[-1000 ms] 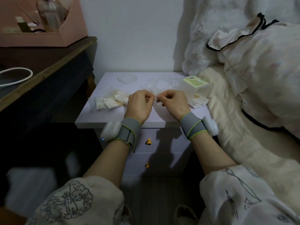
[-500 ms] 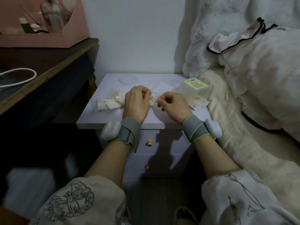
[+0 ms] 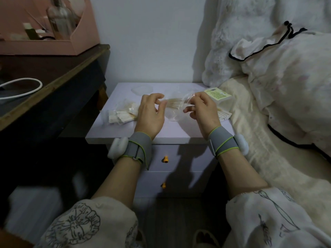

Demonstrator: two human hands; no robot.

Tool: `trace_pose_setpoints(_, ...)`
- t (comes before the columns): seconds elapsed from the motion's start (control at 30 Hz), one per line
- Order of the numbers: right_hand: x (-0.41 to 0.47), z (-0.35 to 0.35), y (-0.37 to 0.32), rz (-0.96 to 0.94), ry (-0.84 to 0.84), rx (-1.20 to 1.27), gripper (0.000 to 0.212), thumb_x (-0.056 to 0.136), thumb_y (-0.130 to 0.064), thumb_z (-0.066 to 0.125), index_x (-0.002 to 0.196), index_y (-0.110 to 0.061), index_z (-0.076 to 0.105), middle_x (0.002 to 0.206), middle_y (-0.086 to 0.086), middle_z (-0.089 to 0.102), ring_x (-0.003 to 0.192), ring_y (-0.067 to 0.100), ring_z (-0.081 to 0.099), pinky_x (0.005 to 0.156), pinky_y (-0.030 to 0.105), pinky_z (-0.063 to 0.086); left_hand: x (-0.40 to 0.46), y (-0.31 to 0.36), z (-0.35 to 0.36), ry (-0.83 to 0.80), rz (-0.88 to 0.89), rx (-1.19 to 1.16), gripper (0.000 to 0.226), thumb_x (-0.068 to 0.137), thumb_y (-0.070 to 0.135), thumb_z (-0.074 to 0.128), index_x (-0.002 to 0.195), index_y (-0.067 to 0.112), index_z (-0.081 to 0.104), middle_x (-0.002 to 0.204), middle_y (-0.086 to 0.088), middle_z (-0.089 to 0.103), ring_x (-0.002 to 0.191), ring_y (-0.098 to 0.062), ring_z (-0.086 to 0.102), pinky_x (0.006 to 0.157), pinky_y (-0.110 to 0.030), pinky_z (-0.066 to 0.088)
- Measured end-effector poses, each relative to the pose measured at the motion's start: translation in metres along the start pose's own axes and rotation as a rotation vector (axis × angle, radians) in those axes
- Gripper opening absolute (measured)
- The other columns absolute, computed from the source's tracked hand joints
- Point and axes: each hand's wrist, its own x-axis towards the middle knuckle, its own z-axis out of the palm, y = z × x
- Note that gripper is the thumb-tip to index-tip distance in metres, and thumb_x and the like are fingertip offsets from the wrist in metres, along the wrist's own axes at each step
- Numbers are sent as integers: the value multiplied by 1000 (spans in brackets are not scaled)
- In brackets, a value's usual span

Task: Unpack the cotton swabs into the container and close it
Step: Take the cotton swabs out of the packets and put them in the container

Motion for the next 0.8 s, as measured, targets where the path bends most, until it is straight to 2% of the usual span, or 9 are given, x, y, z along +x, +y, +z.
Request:
trace_pose_setpoints(0.1, 0, -2, -4, 51, -37, 171, 29, 89, -1, 39, 65, -17, 40, 65, 1, 52, 42, 7, 53, 44, 18, 22, 1, -2, -3, 9, -109, 23, 35, 98, 27, 42, 128, 11, 49, 124, -11, 45, 97, -16, 47, 83, -8, 26)
trace_pose_setpoints(0.2, -4, -3, -6, 59, -116, 247, 30, 93, -3, 39, 66, -17, 39, 50, -7, 49, 47, 10, 53, 47, 21, 22, 3, -2, -3, -10, -262, -66, 47, 97, 40, 38, 136, 14, 39, 125, -7, 48, 113, -21, 49, 99, -25, 36)
trace_pose_setpoints(0.23, -5, -3, -6, 63, -140, 267, 30, 93, -3, 39, 66, -17, 40, 49, -8, 49, 50, 12, 51, 48, 21, 23, 4, -2, -2, -23, -312, -146, 50, 96, 43, 39, 137, 14, 36, 117, -5, 52, 107, -23, 53, 95, -31, 43)
trace_pose_setpoints(0.27, -6, -3, -6, 64, -162, 280, 31, 93, -3, 40, 66, -17, 41, 49, -9, 48, 53, 12, 49, 48, 20, 24, 6, 1, -2, -43, -354, -254, 53, 95, 45, 42, 138, 14, 35, 107, -2, 55, 92, -22, 58, 81, -32, 51)
trace_pose_setpoints(0.33, -7, -3, -4, 59, -185, 270, 31, 93, -2, 40, 66, -18, 43, 54, -5, 48, 55, 11, 43, 47, 18, 27, 7, 5, -2, -106, -403, -481, 53, 92, 39, 53, 135, 14, 36, 89, -1, 53, 61, -14, 51, 49, -20, 43)
trace_pose_setpoints(0.43, -5, -4, 1, 47, -149, 204, 29, 91, 1, 42, 69, -17, 47, 69, 6, 45, 60, 14, 42, 44, 14, 32, 6, 6, -2, -157, -363, -595, 41, 86, 17, 65, 123, 9, 49, 77, -2, 50, 54, -10, 40, 41, -13, 33)
trace_pose_setpoints(0.6, -4, -8, 3, -68, -36, 22, 26, 84, 0, 59, 73, -20, 47, 69, -2, 45, 53, 8, 41, 46, 15, 32, 9, -2, 0, -49, -308, -504, 13, 87, 11, 62, 100, 14, 60, 93, -4, 54, 57, -9, 44, 45, -13, 37)
trace_pose_setpoints(0.67, -4, -8, 4, -108, -50, -23, 24, 82, -2, 63, 68, -19, 52, 64, -2, 41, 52, 8, 36, 47, 15, 30, 9, -4, 1, -60, -287, -497, 7, 89, 10, 59, 94, 15, 60, 87, -2, 55, 60, -11, 45, 50, -15, 38)
trace_pose_setpoints(0.8, -6, -8, 3, -111, -89, -70, 9, 83, -9, 65, 87, -16, 66, 64, 0, 37, 55, 10, 34, 48, 14, 32, 8, -6, 4, -55, -253, -449, 16, 92, 11, 54, 84, 23, 60, 77, 8, 55, 78, -16, 48, 74, -30, 40)
